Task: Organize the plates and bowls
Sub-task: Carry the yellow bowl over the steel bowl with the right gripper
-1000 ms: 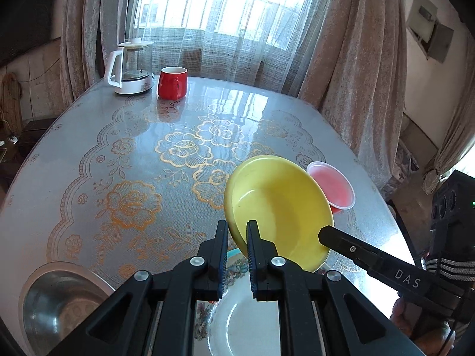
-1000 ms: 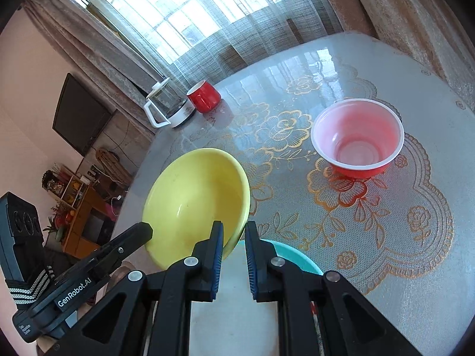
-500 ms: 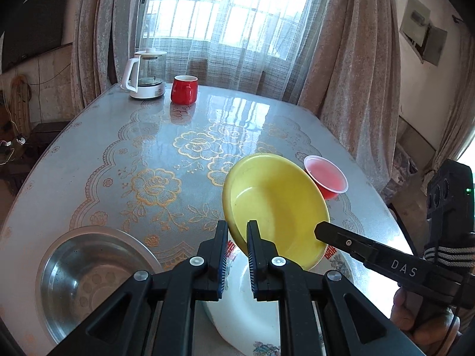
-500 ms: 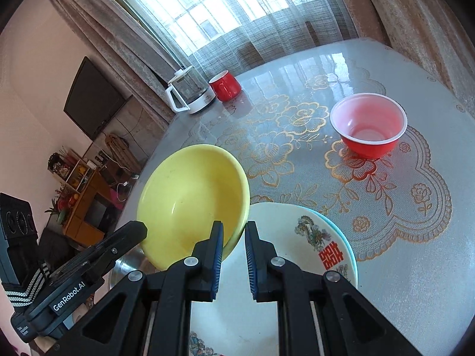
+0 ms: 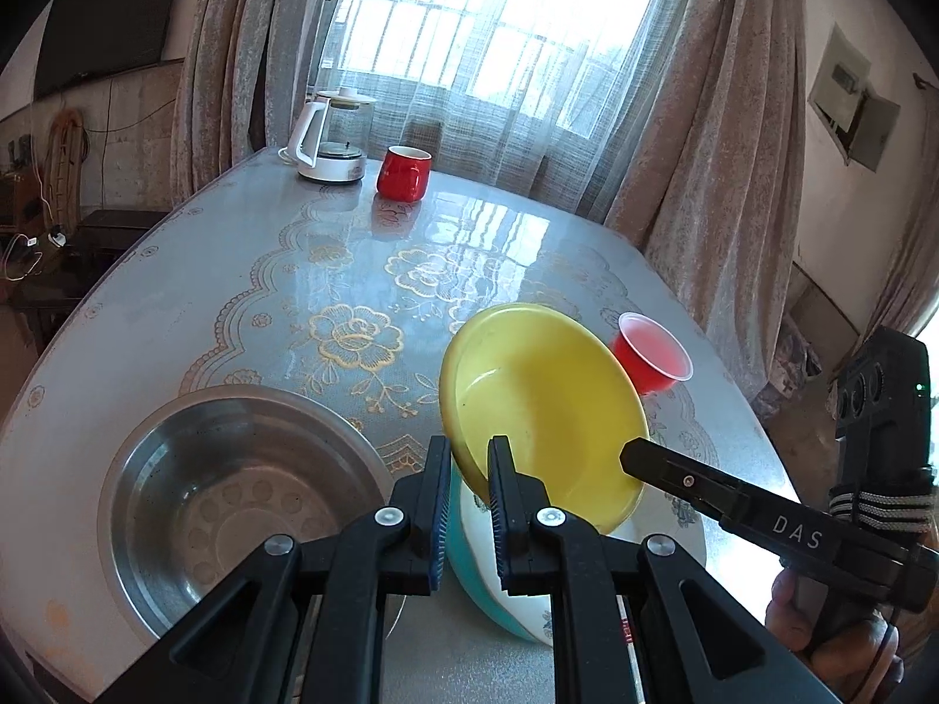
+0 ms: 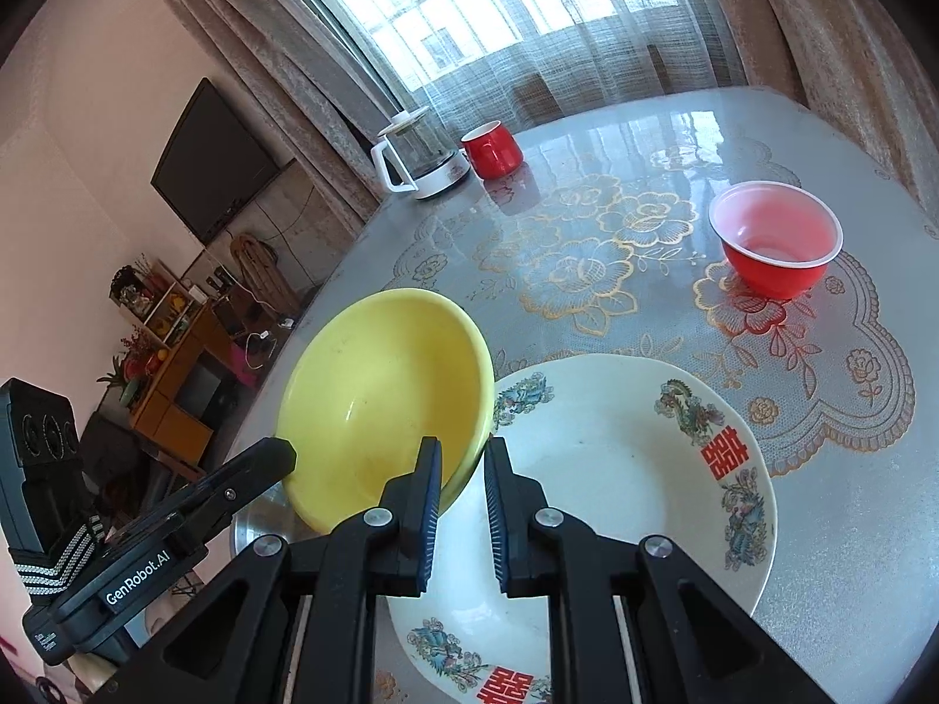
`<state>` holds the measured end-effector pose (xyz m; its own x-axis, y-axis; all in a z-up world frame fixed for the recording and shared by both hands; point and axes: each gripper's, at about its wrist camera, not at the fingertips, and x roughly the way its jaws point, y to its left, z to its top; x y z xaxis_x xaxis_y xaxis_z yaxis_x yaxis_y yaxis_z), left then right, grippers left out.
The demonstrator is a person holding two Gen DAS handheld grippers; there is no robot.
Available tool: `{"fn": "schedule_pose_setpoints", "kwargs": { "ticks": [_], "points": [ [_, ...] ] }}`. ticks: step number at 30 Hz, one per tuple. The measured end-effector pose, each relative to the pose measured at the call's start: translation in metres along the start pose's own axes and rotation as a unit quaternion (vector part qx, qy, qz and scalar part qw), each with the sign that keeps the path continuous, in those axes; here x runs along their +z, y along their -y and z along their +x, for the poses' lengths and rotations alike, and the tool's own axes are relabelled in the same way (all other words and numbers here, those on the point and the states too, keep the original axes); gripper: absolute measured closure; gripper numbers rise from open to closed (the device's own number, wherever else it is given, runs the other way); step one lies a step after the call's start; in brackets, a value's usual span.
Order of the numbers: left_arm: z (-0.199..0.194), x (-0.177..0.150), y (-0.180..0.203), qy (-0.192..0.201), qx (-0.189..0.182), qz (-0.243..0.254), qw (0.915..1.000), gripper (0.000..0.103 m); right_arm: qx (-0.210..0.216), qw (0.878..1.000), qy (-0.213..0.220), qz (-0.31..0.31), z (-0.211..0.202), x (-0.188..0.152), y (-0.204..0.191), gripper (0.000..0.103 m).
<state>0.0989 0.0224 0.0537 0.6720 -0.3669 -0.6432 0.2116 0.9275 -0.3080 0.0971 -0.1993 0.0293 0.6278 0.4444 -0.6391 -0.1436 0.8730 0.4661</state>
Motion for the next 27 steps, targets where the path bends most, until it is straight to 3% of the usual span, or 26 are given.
{"fn": "schedule_pose_setpoints", "kwargs": {
  "ticks": [27],
  "points": [
    [-0.035, -0.025, -0.039, 0.021, 0.026, -0.028, 0.999, 0.091, 0.033, 0.998, -0.031, -0.054, 0.028, -0.017, -0.043, 0.088]
  ]
}}
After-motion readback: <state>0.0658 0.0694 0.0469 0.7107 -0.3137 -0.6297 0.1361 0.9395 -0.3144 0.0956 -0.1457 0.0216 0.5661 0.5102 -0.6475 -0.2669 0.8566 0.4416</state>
